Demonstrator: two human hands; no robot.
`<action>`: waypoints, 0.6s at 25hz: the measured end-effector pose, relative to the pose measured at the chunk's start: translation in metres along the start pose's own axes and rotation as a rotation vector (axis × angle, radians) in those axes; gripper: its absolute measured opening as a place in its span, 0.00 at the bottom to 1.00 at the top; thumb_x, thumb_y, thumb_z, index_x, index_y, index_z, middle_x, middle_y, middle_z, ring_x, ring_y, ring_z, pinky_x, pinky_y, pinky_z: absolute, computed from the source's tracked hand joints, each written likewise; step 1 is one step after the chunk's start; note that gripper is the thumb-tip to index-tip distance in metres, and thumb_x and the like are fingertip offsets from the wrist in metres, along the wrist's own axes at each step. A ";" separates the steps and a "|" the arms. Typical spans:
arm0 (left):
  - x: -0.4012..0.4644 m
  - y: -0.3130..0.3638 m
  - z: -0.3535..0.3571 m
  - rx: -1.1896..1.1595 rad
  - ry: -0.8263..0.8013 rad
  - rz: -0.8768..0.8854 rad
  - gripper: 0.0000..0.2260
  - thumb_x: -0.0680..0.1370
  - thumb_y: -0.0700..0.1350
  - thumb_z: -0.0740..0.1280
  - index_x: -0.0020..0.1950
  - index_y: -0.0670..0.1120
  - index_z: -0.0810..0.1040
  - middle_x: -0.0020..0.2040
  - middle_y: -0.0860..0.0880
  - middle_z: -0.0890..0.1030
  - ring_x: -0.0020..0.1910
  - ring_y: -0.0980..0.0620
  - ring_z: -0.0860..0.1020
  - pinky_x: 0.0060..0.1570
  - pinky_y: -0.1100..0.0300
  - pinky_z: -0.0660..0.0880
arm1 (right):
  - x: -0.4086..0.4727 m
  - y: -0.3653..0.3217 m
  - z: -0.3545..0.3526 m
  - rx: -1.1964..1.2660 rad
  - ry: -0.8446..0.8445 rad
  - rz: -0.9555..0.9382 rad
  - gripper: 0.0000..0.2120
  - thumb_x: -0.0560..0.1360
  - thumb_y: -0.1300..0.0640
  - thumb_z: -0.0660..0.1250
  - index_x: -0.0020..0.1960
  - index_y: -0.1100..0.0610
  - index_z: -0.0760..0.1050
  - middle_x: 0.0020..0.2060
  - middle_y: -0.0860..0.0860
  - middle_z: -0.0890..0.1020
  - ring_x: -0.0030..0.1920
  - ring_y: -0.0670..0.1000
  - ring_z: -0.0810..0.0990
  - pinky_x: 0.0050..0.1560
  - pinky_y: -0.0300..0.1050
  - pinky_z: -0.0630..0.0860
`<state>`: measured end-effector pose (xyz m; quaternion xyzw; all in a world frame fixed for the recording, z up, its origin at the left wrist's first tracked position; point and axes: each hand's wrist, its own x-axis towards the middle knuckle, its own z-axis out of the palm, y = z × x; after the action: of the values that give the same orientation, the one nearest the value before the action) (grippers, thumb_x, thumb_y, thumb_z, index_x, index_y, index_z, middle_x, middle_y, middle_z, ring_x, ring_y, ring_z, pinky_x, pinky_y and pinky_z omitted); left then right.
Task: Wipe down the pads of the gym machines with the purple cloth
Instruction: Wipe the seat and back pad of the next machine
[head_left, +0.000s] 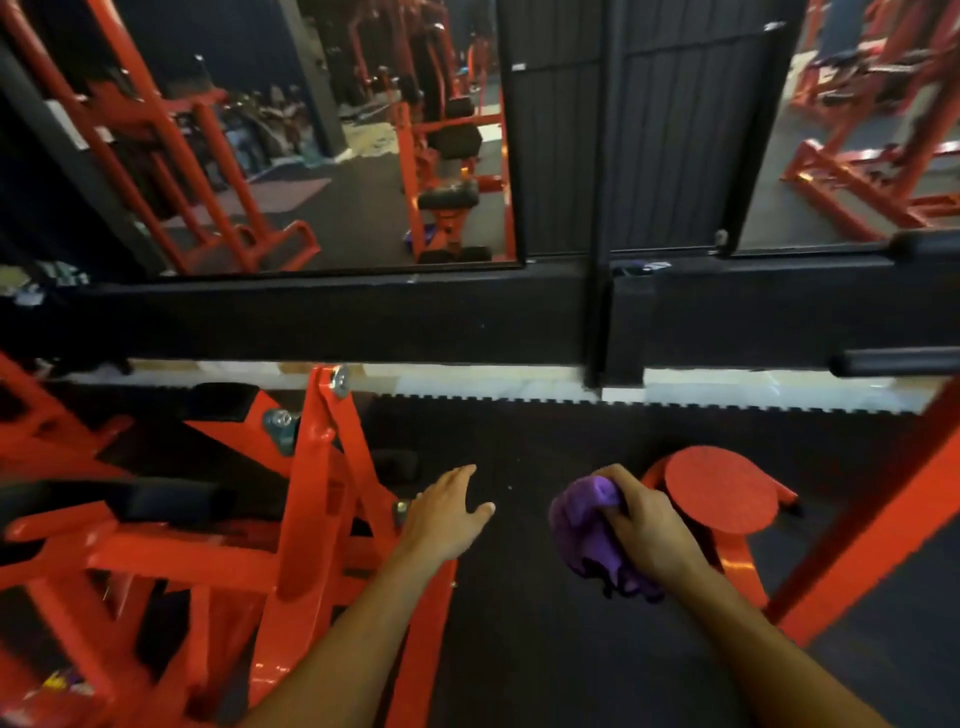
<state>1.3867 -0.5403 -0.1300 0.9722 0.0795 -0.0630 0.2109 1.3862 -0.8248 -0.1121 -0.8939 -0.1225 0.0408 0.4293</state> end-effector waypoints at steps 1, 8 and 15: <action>0.013 -0.006 -0.001 -0.012 0.004 -0.030 0.32 0.81 0.59 0.66 0.83 0.54 0.60 0.82 0.51 0.63 0.80 0.47 0.64 0.77 0.44 0.64 | 0.017 0.001 0.001 0.007 -0.019 -0.008 0.11 0.80 0.57 0.63 0.54 0.40 0.72 0.40 0.44 0.84 0.38 0.41 0.82 0.41 0.47 0.79; 0.084 -0.053 0.011 -0.184 0.042 -0.260 0.32 0.80 0.55 0.69 0.82 0.51 0.63 0.79 0.47 0.67 0.76 0.47 0.69 0.75 0.49 0.67 | 0.145 0.002 0.021 0.009 -0.235 -0.081 0.10 0.82 0.54 0.63 0.56 0.39 0.71 0.49 0.44 0.82 0.47 0.41 0.82 0.44 0.41 0.80; 0.168 -0.084 0.017 -0.351 0.077 -0.432 0.31 0.80 0.52 0.71 0.81 0.47 0.65 0.78 0.43 0.69 0.75 0.45 0.70 0.74 0.52 0.67 | 0.277 0.002 0.039 -0.043 -0.424 -0.067 0.10 0.85 0.56 0.57 0.56 0.40 0.70 0.39 0.51 0.83 0.32 0.51 0.85 0.31 0.47 0.83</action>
<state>1.5344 -0.4506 -0.2048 0.8830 0.3026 -0.0548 0.3546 1.6474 -0.7258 -0.1293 -0.8698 -0.2405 0.2109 0.3757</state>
